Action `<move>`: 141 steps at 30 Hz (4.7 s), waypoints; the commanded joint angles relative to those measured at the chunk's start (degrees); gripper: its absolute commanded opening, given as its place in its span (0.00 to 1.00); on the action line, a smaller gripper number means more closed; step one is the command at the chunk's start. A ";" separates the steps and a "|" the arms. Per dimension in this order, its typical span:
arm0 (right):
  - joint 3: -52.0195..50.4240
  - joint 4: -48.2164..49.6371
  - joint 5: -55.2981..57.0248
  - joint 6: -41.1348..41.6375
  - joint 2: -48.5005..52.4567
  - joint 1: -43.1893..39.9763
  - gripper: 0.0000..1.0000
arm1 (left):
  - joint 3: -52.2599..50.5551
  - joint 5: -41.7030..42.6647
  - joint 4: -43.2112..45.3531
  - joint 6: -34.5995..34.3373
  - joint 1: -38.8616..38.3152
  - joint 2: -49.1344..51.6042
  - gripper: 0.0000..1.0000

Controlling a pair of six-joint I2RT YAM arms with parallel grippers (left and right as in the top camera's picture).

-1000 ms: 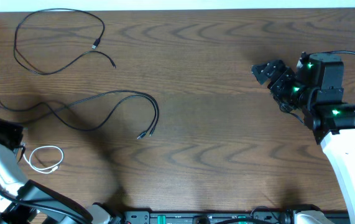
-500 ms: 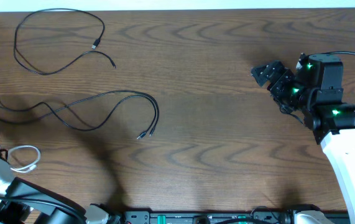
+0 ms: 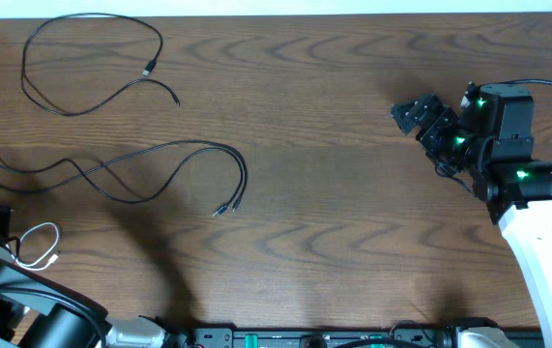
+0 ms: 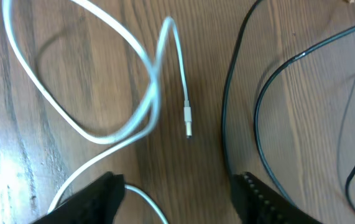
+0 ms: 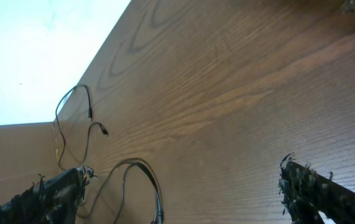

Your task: Untangle cables

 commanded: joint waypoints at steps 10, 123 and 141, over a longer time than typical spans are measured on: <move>0.17 -0.04 0.74 -0.81 -0.04 -0.02 0.99 | 0.74 20.41 -0.48 -2.60 -0.39 -19.21 0.76; -20.87 -13.99 23.58 -24.68 -47.56 -0.31 0.99 | 0.72 6.16 -52.83 14.88 -43.65 -68.52 0.98; -44.37 7.54 24.68 -26.80 -67.69 -0.31 0.99 | 0.72 6.16 -52.83 14.88 -43.65 -68.52 0.98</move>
